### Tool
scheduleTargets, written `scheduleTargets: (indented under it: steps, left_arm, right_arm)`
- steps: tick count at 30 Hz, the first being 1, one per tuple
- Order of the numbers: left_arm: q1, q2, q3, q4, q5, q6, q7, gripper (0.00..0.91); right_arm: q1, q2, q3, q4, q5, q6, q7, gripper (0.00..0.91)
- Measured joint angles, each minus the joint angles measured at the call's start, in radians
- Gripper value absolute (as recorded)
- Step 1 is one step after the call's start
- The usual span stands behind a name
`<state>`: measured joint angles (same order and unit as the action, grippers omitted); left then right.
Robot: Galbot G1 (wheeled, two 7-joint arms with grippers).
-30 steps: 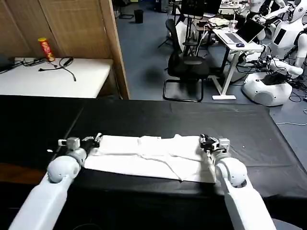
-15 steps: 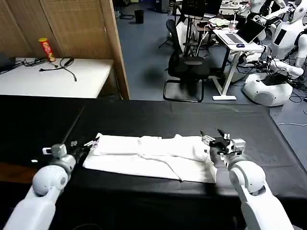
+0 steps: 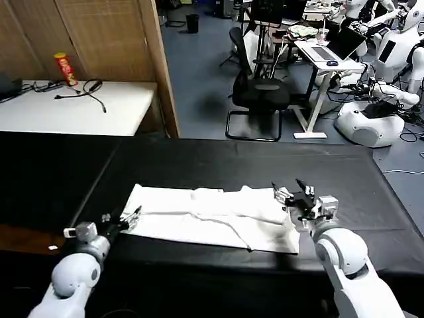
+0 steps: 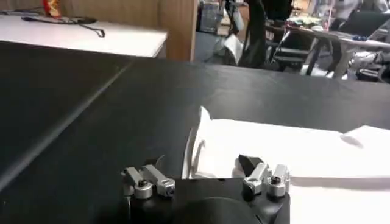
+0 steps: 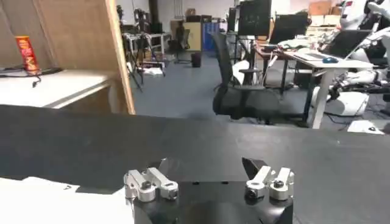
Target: Fold and organize the clothes.
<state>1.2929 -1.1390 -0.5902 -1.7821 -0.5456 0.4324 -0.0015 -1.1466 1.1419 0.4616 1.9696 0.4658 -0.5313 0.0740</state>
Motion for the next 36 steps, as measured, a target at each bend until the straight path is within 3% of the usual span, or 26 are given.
scheduleTargets:
  steps: [14, 22, 30, 36]
  left_arm:
    - [0.012, 0.005, 0.003, -0.007, 0.014, 0.014, 0.024, 0.0]
    - [0.046, 0.08, -0.044, 0.0, 0.196, -0.056, 0.042, 0.0]
    - [0.099, 0.267, -0.155, 0.027, 0.184, -0.081, 0.034, 0.0]
    - [0.121, 0.28, -0.149, -0.057, 0.082, -0.019, -0.008, 0.0]
  right_arm:
    - [-0.012, 0.013, 0.004, 0.007, -0.015, 0.01, -0.015, 0.878]
    - [-0.013, 0.018, 0.021, 0.014, -0.013, 0.01, -0.015, 0.878]
    - [-0.024, 0.048, 0.017, 0.02, -0.02, 0.013, -0.015, 0.878]
    - [-0.044, 0.06, 0.023, 0.036, -0.031, 0.016, -0.015, 0.878]
